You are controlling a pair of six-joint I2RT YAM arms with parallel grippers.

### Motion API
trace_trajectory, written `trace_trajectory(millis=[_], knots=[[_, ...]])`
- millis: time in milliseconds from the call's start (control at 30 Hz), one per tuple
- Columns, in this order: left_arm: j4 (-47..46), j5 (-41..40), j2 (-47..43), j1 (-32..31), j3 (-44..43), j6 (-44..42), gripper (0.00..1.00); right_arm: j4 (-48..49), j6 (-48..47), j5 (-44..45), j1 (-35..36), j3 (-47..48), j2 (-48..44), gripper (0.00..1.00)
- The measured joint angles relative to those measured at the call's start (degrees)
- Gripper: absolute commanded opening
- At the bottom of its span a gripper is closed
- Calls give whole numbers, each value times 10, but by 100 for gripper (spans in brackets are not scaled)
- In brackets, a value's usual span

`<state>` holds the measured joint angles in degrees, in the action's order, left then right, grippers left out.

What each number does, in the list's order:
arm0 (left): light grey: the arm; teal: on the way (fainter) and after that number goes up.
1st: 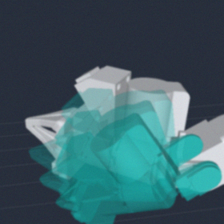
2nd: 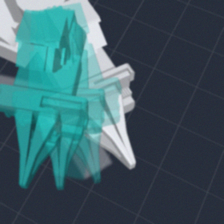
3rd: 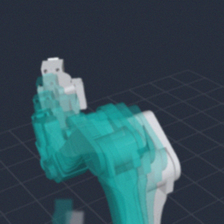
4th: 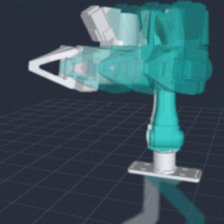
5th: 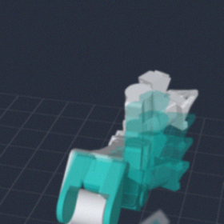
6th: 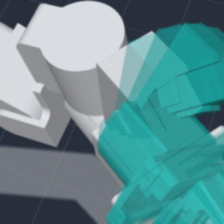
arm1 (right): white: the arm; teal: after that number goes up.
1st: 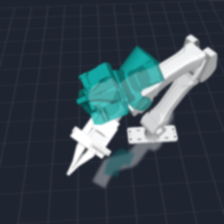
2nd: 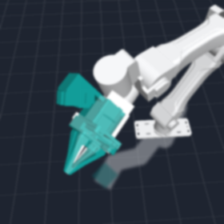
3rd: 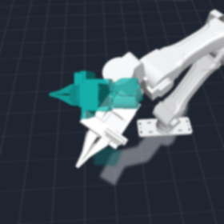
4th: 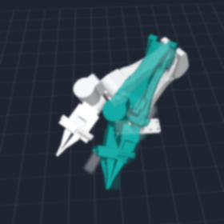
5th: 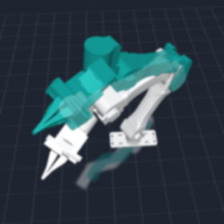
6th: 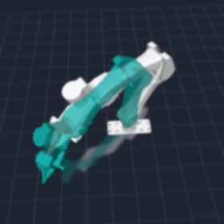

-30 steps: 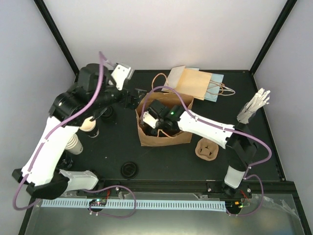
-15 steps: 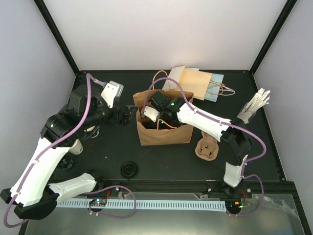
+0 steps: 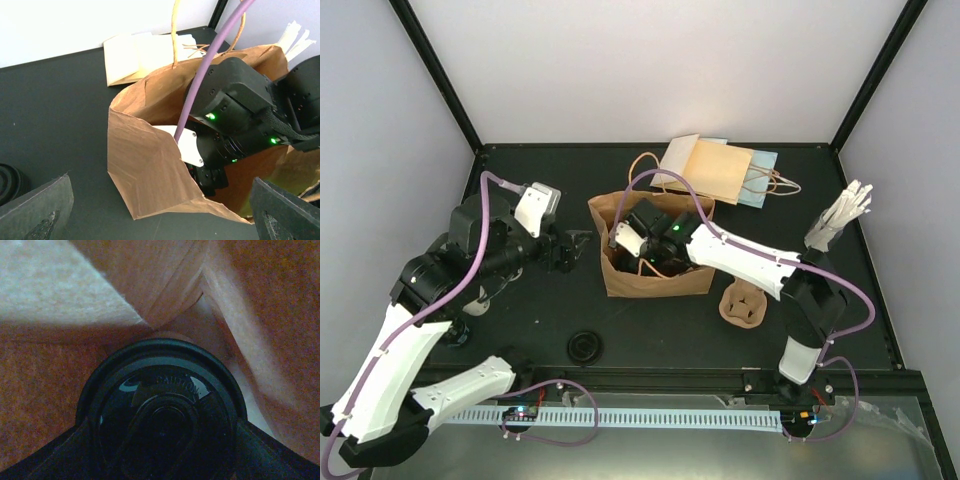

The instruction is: Pack the takeout coffee

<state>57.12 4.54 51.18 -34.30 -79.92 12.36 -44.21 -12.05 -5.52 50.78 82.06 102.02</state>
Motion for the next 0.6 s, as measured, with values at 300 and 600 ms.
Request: trace_trajectory(millis=[300, 600], knots=[[0, 3, -2, 0, 12, 3, 99, 39, 22, 48, 24, -33, -12, 33], [0, 10, -2, 0, 13, 3, 99, 89, 36, 72, 26, -34, 2, 33]])
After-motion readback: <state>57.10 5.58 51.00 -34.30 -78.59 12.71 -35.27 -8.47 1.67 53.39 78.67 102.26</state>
